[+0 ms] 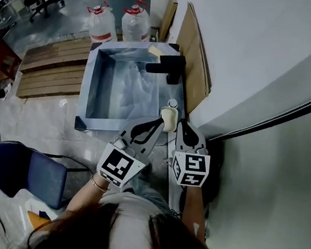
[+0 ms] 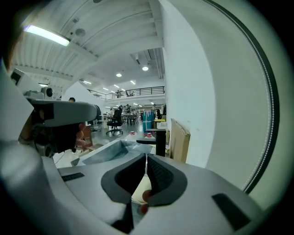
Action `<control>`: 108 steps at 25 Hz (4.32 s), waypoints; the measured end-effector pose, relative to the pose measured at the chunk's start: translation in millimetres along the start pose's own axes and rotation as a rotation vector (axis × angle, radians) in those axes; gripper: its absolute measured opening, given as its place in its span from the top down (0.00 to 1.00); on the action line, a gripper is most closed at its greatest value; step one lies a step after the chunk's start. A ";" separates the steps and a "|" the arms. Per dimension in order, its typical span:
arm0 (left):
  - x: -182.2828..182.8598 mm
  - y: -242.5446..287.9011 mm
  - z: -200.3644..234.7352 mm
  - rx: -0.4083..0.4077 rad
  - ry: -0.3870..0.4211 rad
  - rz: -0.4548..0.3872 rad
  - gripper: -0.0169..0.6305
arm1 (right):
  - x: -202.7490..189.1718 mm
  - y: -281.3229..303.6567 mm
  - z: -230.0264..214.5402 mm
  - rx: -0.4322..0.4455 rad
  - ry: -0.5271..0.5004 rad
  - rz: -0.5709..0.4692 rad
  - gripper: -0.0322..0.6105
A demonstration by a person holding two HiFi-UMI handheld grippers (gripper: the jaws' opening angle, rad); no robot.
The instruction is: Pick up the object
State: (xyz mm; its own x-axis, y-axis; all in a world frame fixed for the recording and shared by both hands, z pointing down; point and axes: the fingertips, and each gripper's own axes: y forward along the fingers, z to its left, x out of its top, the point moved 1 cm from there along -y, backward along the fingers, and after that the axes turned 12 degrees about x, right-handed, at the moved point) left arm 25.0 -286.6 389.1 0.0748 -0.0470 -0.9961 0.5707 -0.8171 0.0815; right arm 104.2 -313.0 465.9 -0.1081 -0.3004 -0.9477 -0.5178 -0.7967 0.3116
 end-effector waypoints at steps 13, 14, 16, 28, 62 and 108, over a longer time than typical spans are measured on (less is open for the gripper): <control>-17.1 35.1 17.1 0.002 -0.025 0.044 0.96 | -47.3 40.3 -30.8 0.015 0.037 0.147 0.88; -18.9 37.6 18.8 0.001 -0.028 0.049 0.96 | -51.5 43.8 -32.5 0.018 0.041 0.160 0.87; -22.3 41.8 21.6 0.002 -0.038 0.061 0.96 | -59.4 50.7 -35.5 0.023 0.047 0.183 0.87; -41.2 54.8 33.8 0.001 -0.040 0.104 0.96 | -103.1 80.9 -50.8 0.039 0.125 0.300 0.83; -65.0 44.1 67.1 0.083 -0.095 0.166 0.96 | -138.5 107.0 -60.3 -0.074 0.328 0.390 0.90; -9.6 -120.9 15.0 0.089 -0.047 -0.023 0.96 | -26.9 -40.8 47.4 -0.124 0.290 0.060 0.90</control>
State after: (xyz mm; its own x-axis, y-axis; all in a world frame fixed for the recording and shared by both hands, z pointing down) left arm -57.0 -195.9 388.3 0.0225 -0.0530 -0.9983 0.4965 -0.8662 0.0572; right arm 88.1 -247.5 475.4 0.1207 -0.4716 -0.8735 -0.4082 -0.8257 0.3894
